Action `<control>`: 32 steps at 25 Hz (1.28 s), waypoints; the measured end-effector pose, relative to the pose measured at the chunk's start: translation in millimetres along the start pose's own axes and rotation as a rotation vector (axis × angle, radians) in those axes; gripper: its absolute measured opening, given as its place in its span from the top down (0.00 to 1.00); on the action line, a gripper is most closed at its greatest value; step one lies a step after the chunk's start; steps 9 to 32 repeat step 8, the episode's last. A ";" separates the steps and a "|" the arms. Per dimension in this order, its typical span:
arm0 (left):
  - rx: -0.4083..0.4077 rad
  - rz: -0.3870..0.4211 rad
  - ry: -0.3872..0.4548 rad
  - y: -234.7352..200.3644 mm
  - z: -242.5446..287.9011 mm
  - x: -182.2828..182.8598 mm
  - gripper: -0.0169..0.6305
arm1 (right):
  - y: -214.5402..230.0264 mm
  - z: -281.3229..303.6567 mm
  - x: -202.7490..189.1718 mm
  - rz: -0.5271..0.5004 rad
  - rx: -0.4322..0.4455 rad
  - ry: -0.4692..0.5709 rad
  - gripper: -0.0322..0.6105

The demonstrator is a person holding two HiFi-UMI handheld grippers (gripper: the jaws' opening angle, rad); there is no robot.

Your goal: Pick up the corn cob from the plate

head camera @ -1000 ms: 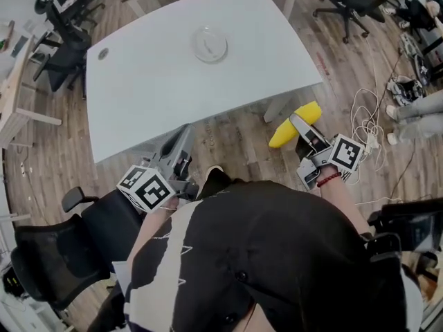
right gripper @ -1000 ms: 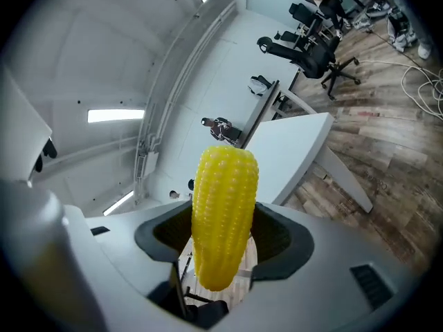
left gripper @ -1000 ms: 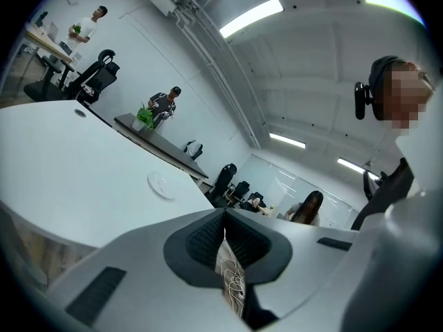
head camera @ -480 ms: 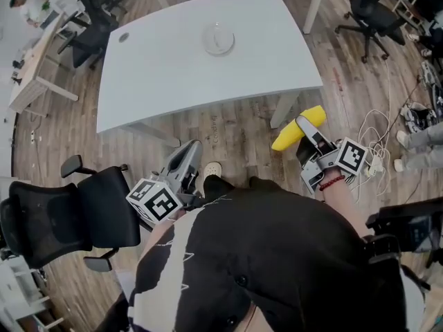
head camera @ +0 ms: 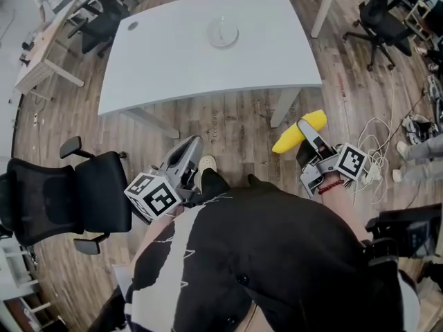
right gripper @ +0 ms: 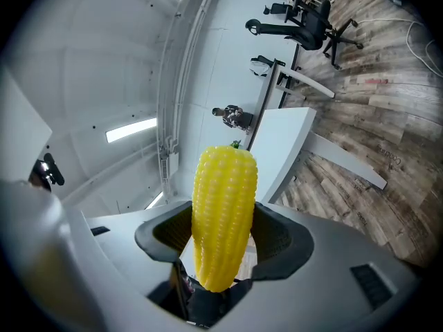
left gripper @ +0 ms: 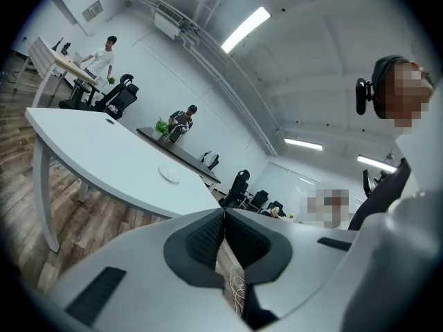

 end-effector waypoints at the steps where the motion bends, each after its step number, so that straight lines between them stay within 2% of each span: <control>1: -0.002 0.002 -0.002 1.4 0.6 0.3 0.95 | 0.2 -1.6 0.7 0.002 0.001 0.004 0.54; 32: -0.012 0.003 -0.013 -5.6 6.3 5.9 0.95 | -3.5 5.3 0.2 -0.001 0.021 -0.002 0.54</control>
Point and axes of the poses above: the fingertips, and each gripper's own axes: z forward along the fingers, y to its right, x out of its top, the point moved 1 cm from there along -z, backward along the fingers, and after that the axes turned 6 degrees about -y, right-handed, at the moved point
